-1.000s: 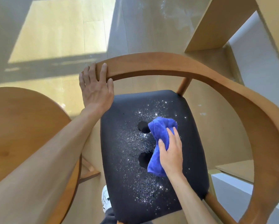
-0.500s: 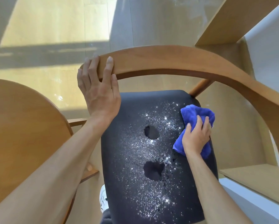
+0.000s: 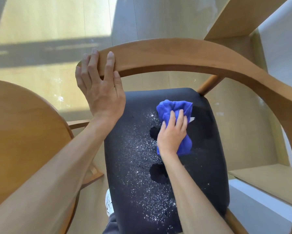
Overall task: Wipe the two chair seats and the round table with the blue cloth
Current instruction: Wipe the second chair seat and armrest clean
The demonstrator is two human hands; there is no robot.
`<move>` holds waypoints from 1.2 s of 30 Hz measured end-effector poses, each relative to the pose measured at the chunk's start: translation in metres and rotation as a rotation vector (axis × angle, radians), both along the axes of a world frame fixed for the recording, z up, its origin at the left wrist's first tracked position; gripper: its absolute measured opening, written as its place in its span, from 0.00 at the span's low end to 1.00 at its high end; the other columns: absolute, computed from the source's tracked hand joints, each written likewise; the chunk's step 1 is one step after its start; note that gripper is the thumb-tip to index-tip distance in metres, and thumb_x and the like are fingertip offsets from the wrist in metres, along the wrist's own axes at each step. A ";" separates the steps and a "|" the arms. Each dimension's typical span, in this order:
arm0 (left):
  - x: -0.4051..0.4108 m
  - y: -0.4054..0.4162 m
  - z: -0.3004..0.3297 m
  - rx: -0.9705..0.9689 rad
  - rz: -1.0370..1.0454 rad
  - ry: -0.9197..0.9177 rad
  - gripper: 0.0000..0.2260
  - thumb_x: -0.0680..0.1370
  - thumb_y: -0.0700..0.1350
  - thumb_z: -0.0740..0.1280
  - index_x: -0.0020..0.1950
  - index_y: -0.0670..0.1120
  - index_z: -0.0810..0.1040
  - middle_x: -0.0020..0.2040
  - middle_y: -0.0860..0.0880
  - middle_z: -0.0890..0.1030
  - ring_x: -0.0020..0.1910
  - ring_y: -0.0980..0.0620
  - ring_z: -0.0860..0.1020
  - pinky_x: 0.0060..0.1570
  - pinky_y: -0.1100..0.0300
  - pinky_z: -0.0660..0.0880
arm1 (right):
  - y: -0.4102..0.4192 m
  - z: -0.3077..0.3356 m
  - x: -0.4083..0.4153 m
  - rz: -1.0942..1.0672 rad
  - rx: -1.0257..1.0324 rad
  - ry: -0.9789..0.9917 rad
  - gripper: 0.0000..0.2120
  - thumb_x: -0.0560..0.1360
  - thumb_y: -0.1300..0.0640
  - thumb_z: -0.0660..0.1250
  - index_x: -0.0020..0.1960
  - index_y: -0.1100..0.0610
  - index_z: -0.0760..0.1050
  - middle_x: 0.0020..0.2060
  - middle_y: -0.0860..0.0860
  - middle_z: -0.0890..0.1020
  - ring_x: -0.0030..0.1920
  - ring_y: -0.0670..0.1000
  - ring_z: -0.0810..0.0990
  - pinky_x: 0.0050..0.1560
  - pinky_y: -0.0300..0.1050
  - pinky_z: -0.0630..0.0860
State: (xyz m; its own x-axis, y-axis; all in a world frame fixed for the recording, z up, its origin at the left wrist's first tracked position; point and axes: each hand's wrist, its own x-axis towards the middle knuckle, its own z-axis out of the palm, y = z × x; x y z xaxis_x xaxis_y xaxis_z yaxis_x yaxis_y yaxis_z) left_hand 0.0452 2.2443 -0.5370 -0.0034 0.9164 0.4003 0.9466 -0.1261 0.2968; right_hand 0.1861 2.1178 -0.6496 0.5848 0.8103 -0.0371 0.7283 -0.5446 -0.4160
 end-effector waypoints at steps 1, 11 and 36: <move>0.000 0.000 0.000 -0.002 -0.001 -0.001 0.18 0.81 0.44 0.56 0.71 0.48 0.71 0.73 0.42 0.67 0.73 0.39 0.62 0.74 0.46 0.51 | 0.001 0.001 -0.017 0.037 -0.012 0.021 0.23 0.70 0.60 0.72 0.65 0.61 0.74 0.69 0.60 0.70 0.68 0.64 0.69 0.58 0.60 0.73; -0.002 0.000 0.001 -0.001 0.001 0.008 0.18 0.82 0.46 0.56 0.71 0.48 0.71 0.72 0.42 0.68 0.73 0.40 0.63 0.73 0.47 0.52 | -0.048 0.011 -0.148 0.534 -0.079 0.142 0.23 0.72 0.60 0.69 0.66 0.52 0.72 0.73 0.52 0.67 0.72 0.57 0.65 0.68 0.56 0.68; -0.006 -0.001 0.004 -0.017 -0.009 0.064 0.19 0.83 0.48 0.53 0.73 0.49 0.68 0.74 0.43 0.64 0.75 0.42 0.59 0.72 0.60 0.40 | -0.006 -0.006 0.060 0.510 -0.004 -0.116 0.22 0.68 0.65 0.70 0.61 0.55 0.77 0.69 0.56 0.72 0.63 0.60 0.71 0.50 0.53 0.75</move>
